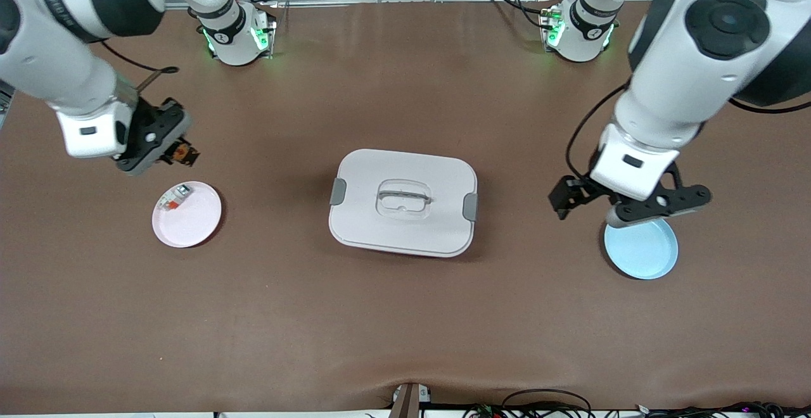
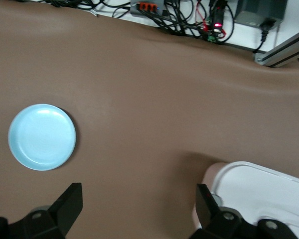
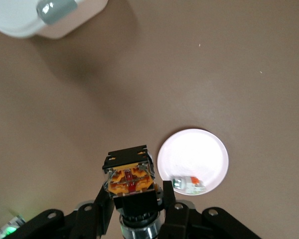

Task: Transfer orange switch to right arm and place
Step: 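Carry the switch with the right gripper while the left gripper withdraws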

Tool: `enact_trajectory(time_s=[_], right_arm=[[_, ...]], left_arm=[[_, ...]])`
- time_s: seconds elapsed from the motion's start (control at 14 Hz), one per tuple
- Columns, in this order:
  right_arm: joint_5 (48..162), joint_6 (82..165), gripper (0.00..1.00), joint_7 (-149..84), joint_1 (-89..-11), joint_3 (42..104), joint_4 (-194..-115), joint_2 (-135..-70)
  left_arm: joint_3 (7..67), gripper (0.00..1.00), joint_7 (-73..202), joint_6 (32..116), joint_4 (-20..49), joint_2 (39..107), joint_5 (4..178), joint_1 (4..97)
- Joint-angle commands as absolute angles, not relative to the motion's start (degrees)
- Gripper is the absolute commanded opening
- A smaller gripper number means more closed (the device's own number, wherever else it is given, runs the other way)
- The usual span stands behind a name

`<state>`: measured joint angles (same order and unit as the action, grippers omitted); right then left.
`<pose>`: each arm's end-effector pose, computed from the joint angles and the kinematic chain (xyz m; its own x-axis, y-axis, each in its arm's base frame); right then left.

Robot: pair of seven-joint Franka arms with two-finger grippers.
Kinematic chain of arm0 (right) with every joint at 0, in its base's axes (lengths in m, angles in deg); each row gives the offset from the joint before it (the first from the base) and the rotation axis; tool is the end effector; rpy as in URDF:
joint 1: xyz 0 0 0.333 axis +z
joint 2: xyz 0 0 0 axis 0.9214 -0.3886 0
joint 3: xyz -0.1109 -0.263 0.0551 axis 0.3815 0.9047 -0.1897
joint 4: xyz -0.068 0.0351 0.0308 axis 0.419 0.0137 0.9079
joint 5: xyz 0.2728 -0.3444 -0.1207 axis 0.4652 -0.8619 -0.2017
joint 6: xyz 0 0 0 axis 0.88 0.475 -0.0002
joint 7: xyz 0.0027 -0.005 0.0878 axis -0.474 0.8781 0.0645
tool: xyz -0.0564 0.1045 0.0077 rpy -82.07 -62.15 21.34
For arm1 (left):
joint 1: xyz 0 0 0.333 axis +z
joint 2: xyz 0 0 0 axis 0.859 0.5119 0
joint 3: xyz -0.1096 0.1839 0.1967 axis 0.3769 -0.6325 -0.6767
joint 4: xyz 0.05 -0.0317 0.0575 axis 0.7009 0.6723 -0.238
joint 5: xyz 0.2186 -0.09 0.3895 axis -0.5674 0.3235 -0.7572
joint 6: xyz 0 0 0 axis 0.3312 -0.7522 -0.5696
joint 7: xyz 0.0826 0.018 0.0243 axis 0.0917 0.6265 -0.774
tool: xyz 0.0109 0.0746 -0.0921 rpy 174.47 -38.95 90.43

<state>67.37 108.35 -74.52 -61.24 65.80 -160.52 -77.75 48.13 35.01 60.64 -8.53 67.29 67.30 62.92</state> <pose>0.6067 0.0813 0.4772 0.5760 0.8162 -0.0453 0.8158 -0.5775 -0.0324 0.6861 -0.2424 0.5333 0.9654 0.1807 0.1878 0.1792 -0.9835 0.0247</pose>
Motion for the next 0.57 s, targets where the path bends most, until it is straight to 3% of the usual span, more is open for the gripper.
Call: enact_trajectory(time_s=[0.0,0.5], right_arm=[[64.6,111.2,0.1,-83.1,-66.0,64.6,-163.5,-76.1],[61.6,126.7,0.1,-99.2,-72.9,64.6,-171.9,-77.1]], left_arm=[[48.2,1.0,43.1,58.2,-7.9,66.1,65.3,66.1],[48.2,1.0,50.0,56.0,-7.9,65.1,63.2,70.7]])
